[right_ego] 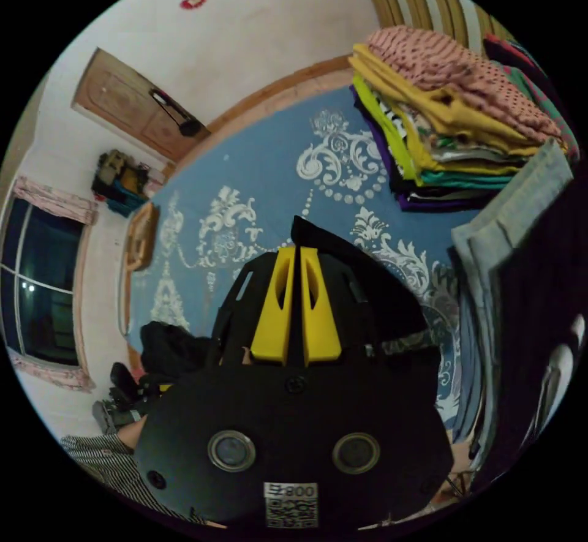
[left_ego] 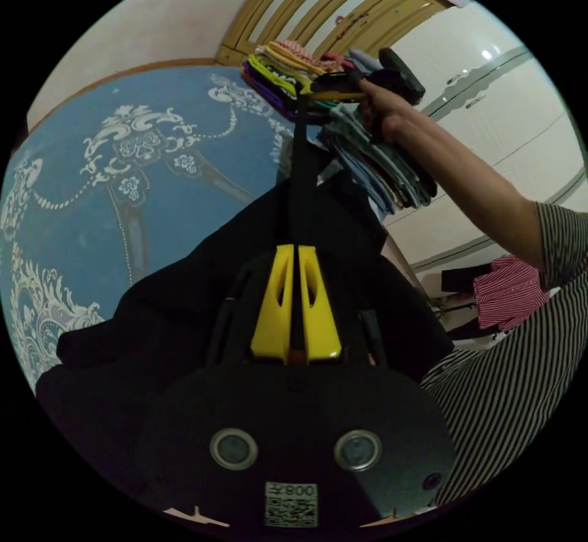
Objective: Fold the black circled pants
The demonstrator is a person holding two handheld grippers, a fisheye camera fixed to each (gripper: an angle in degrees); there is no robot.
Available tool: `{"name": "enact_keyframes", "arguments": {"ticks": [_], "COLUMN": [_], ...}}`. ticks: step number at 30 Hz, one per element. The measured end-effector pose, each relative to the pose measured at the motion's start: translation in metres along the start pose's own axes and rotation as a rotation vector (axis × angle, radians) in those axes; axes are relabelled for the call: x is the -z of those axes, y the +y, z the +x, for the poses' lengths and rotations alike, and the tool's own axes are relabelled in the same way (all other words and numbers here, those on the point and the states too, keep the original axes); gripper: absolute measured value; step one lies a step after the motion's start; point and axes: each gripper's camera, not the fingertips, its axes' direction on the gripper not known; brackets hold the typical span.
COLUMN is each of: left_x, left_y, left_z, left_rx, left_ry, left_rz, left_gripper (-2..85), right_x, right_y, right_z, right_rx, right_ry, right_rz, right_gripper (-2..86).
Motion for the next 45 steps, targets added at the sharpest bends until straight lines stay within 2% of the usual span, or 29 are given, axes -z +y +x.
{"name": "enact_keyframes", "arguments": {"ticks": [4,8,12,16,30,38,45], "left_x": [-0.019,-0.067,-0.129,-0.171,-0.298,-0.348,-0.365], "left_y": [-0.015,-0.029,-0.042,-0.058,-0.129,-0.167,-0.224], "left_z": [0.023,0.049,0.065,0.074,0.096,0.091,0.095], "left_rx": [-0.073,-0.154,-0.198,-0.221,-0.25,-0.156,-0.141], "left_ry": [-0.01,-0.045,-0.071,-0.09,-0.163,-0.124,-0.111], "left_rz": [0.01,-0.087,-0.239,-0.317,-0.464,-0.483,-0.391], "left_gripper": [1.3,1.2,1.1,1.1,1.4,2.2,3.9], "right_x": [0.085,0.133,0.145,0.156,0.198,0.205,0.208], "right_y": [0.058,0.137,0.203,0.261,0.386,0.439,0.467], "right_z": [0.061,0.135,0.211,0.284,0.452,0.534,0.584], "right_rx": [-0.014,-0.098,-0.237,-0.35,-0.457,-0.492,-0.485], "right_ry": [-0.089,-0.09,-0.075,-0.099,-0.184,-0.205,-0.24], "right_rz": [0.141,0.204,0.164,0.127,0.146,0.148,0.158], "right_gripper": [0.9,0.9,0.8,0.8,0.8,0.8,0.8]}}
